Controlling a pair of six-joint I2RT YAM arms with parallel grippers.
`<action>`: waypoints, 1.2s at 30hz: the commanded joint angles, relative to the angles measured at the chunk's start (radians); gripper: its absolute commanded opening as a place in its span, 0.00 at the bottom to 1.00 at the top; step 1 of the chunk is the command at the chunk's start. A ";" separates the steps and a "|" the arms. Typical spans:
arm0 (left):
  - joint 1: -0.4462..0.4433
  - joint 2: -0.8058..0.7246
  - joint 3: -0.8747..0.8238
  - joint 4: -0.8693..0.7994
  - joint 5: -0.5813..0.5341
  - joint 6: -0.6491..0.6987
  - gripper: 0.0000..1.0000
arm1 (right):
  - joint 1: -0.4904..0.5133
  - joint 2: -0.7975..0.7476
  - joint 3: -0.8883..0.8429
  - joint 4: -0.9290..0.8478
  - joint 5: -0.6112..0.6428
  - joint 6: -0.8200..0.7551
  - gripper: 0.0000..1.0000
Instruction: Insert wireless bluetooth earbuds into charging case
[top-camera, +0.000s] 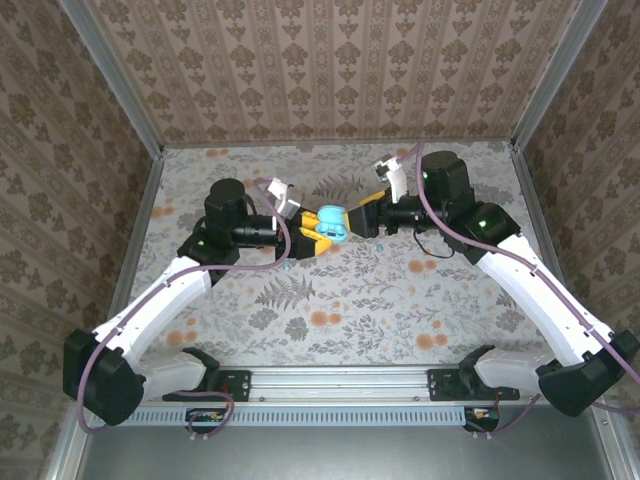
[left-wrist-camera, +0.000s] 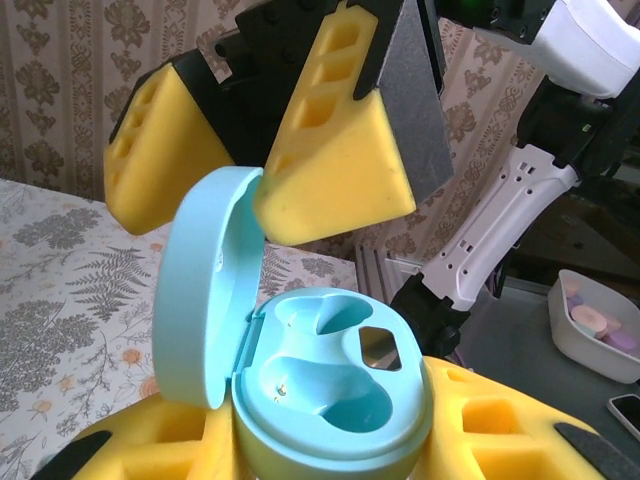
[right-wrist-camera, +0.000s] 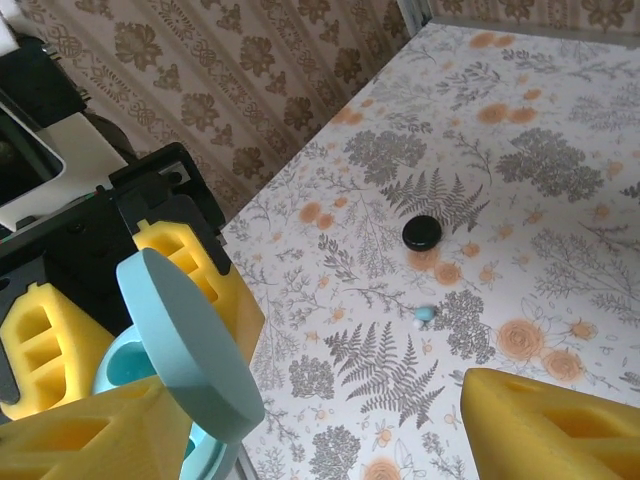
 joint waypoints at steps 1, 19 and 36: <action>-0.001 -0.016 0.002 0.022 0.041 0.028 0.13 | -0.006 0.021 -0.003 0.019 0.038 0.065 0.71; 0.021 -0.032 -0.023 0.007 -0.021 0.052 0.12 | -0.008 -0.038 -0.040 0.058 -0.056 0.139 0.69; 0.031 -0.038 -0.030 0.031 -0.027 0.027 0.12 | 0.037 -0.059 -0.024 0.030 -0.091 0.036 0.69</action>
